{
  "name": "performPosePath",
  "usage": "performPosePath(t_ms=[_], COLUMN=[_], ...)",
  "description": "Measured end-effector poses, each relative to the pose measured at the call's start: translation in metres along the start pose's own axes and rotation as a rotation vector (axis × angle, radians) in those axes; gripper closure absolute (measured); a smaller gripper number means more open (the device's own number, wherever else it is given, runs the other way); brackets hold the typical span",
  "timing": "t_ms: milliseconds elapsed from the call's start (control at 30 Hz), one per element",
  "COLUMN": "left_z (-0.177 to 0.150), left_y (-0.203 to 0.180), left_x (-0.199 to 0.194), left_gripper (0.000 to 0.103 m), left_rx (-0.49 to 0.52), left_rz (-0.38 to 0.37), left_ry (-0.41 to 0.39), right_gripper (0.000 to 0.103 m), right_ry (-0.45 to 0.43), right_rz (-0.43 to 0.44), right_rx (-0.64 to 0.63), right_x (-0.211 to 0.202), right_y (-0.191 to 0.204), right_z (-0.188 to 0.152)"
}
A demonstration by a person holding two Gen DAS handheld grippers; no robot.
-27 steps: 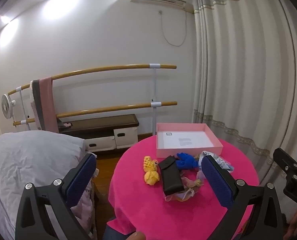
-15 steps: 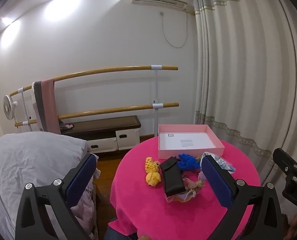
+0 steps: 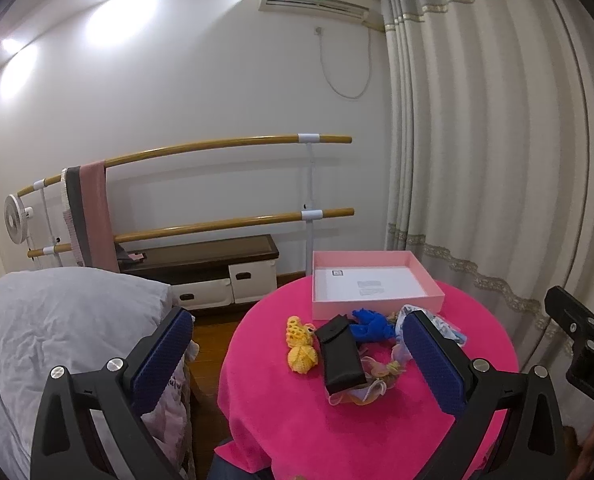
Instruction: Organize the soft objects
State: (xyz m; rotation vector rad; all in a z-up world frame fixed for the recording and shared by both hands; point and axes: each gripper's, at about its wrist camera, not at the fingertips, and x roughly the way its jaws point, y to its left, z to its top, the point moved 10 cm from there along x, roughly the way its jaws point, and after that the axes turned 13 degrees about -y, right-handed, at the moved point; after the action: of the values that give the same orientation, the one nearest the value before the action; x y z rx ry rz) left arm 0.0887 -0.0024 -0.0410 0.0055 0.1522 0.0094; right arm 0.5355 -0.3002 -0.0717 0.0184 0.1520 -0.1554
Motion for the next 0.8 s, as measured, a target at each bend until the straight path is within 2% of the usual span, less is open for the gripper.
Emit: performPosePath(t_ms=[800], left_z=[0.0022], left_y=[-0.0053], left_x=[-0.0033], left_gripper=[0.000], left_rx=[-0.004], left_rz=[0.004], left_ry=[-0.011], right_gripper=[0.000], right_ry=[-0.006], right_rz=[-0.007], right_rx=[0.009], right_x=[0.0039], right_y=[-0.0039], right_z=[0.0039])
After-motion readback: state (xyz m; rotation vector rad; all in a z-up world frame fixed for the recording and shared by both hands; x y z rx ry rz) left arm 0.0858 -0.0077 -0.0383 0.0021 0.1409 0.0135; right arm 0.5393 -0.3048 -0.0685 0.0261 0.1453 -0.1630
